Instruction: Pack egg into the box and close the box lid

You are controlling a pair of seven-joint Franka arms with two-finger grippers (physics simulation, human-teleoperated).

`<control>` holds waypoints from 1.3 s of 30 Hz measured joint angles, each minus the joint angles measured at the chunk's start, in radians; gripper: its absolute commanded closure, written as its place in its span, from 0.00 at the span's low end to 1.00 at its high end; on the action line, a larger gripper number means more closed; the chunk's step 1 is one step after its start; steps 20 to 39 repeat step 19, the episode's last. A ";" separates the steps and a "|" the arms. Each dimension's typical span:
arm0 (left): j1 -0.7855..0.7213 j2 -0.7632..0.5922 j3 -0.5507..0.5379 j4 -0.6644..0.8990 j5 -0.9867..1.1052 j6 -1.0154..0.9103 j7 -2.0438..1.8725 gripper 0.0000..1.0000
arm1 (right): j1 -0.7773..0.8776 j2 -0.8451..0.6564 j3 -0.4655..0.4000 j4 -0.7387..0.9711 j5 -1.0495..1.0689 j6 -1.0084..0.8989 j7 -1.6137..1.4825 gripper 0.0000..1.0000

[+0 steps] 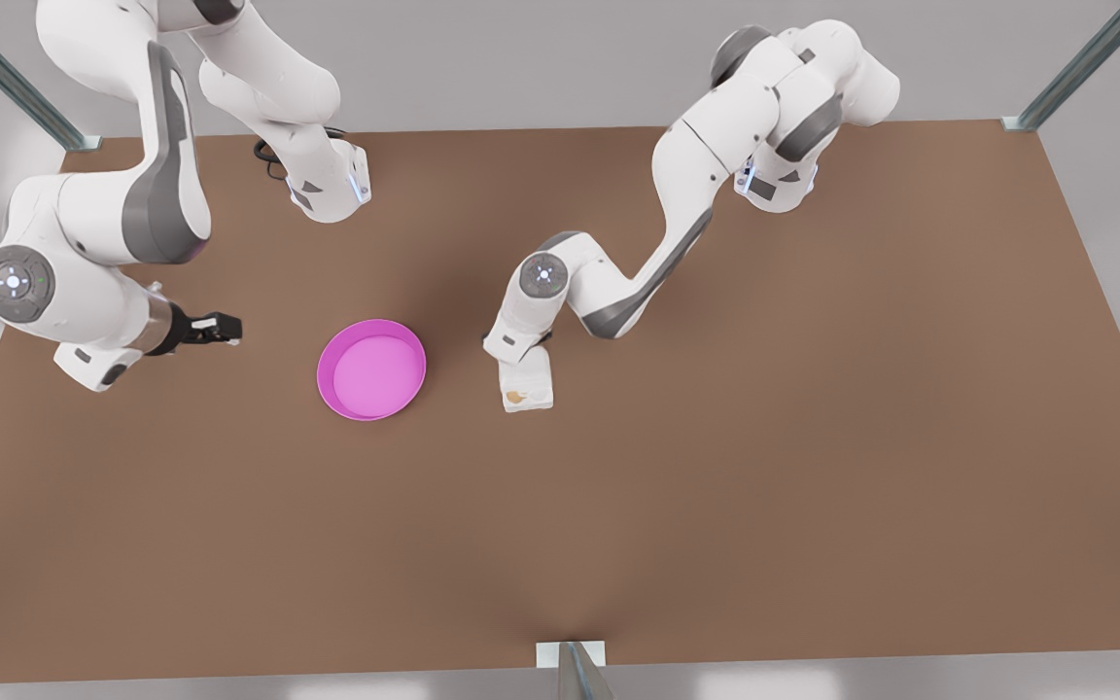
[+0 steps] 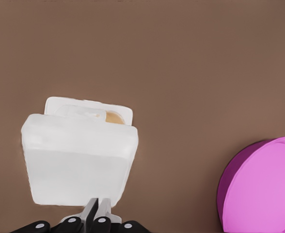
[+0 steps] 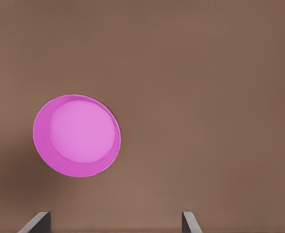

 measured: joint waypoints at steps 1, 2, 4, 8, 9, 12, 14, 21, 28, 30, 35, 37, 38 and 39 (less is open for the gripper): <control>0.025 -0.011 -0.003 0.011 0.001 -0.012 0.001 0.75 | 0.000 0.001 0.000 0.000 0.001 0.000 0.003 0.00; 0.062 -0.044 -0.005 0.021 0.002 -0.044 0.002 0.73 | 0.001 0.001 0.000 0.000 0.001 0.000 0.006 0.00; 0.171 -0.166 -0.007 0.033 0.007 -0.158 0.006 0.00 | 0.002 -0.001 0.000 0.001 0.001 0.000 0.010 0.00; 0.420 -0.316 -0.003 0.137 0.085 -0.478 0.086 0.00 | 0.002 -0.009 0.000 0.020 0.001 0.000 0.019 0.00; 0.446 -0.359 0.012 0.132 0.105 -0.549 0.133 0.00 | 0.002 -0.010 0.000 0.024 0.000 0.000 0.021 0.00; 0.456 -0.520 0.114 0.026 0.119 -0.692 0.282 0.00 | 0.001 -0.017 0.000 0.039 -0.002 0.000 0.026 0.00; 0.453 -0.555 0.154 0.018 0.096 -0.756 0.368 0.00 | 0.002 -0.018 0.000 0.047 -0.002 0.000 0.029 0.00; 0.454 -0.567 0.174 0.019 0.068 -0.849 0.546 0.00 | 0.002 -0.018 0.000 0.049 -0.001 0.000 0.035 0.00; 0.454 -0.567 0.174 0.019 0.068 -0.849 0.546 0.00 | 0.002 -0.018 0.000 0.049 -0.001 0.000 0.035 0.00; 0.454 -0.567 0.174 0.019 0.068 -0.849 0.546 0.00 | 0.002 -0.018 0.000 0.049 -0.001 0.000 0.035 0.00; 0.454 -0.567 0.174 0.019 0.068 -0.849 0.546 0.00 | 0.002 -0.018 0.000 0.049 -0.001 0.000 0.035 0.00; 0.454 -0.567 0.174 0.019 0.068 -0.849 0.546 0.00 | 0.002 -0.018 0.000 0.049 -0.001 0.000 0.035 0.00; 0.454 -0.567 0.174 0.019 0.068 -0.849 0.546 0.00 | 0.002 -0.018 0.000 0.049 -0.001 0.000 0.035 0.00; 0.454 -0.567 0.174 0.019 0.068 -0.849 0.546 0.00 | 0.002 -0.018 0.000 0.049 -0.001 0.000 0.035 0.00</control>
